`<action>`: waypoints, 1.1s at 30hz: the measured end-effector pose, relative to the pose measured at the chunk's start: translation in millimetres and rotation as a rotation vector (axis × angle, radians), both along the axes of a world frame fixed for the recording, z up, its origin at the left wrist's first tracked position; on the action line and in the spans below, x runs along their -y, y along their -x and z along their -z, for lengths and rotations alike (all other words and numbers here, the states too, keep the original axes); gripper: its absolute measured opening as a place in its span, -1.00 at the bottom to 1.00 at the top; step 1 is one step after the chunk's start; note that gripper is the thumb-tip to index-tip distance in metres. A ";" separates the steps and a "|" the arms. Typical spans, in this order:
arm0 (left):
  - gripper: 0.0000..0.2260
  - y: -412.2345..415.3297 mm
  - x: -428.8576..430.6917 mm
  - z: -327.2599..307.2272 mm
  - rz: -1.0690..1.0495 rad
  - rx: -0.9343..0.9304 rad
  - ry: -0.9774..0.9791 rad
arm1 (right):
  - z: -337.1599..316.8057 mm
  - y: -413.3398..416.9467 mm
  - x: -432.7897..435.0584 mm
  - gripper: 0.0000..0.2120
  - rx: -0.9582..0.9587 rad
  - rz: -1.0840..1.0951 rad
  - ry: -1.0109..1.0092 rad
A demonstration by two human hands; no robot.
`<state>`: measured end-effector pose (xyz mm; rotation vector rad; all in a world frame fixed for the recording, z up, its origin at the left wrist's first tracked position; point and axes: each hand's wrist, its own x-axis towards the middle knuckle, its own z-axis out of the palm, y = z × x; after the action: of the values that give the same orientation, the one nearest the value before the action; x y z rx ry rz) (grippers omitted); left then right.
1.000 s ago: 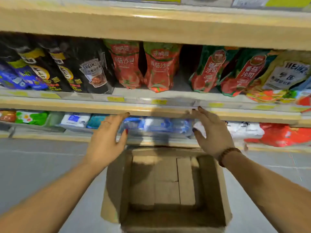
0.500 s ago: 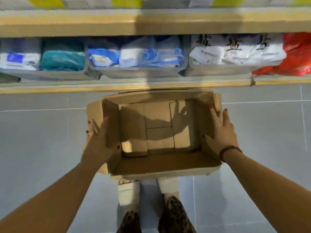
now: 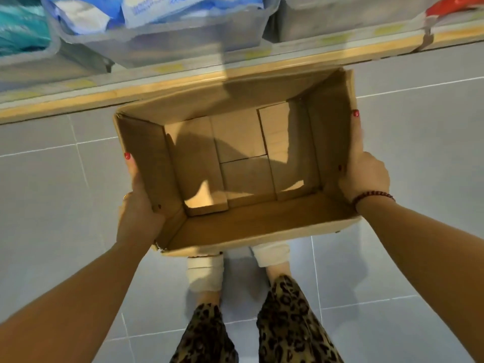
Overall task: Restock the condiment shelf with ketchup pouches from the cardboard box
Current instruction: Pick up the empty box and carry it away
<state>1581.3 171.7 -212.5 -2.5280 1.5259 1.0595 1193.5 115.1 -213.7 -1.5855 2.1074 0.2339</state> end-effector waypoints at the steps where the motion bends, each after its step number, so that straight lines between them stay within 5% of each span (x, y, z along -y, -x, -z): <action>1: -0.15 -0.8 0.8 -0.8 0.002 0.007 -0.026 | -3.6 0.4 1.0 0.04 0.026 -0.008 0.002; 8: -0.04 9.1 8.2 -35.2 0.163 -0.031 -0.023 | -53.7 22.3 -28.9 -0.03 0.008 0.037 0.048; 12: -0.20 36.2 19.2 -75.5 0.281 -0.015 -0.034 | -110.6 45.7 -60.5 -0.03 -0.037 0.164 0.055; 15: -0.50 59.4 33.5 -120.7 0.386 -0.057 -0.065 | -165.5 61.4 -90.6 -0.01 -0.079 0.253 0.050; 20: -0.83 83.1 41.2 -233.9 0.529 -0.295 -0.025 | -290.5 71.2 -154.5 0.01 -0.094 0.482 0.042; 24: -0.14 95.7 47.4 -330.5 0.783 -0.276 0.054 | -381.4 60.3 -216.4 0.00 -0.096 0.607 0.090; 33: -0.03 207.2 53.3 -487.6 1.099 -0.235 0.243 | -516.4 89.8 -318.3 0.01 -0.079 0.880 0.193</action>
<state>1374.1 118.4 275.1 -1.1904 2.6691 0.9739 1103.7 433.4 302.7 -0.6063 2.7192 -0.2181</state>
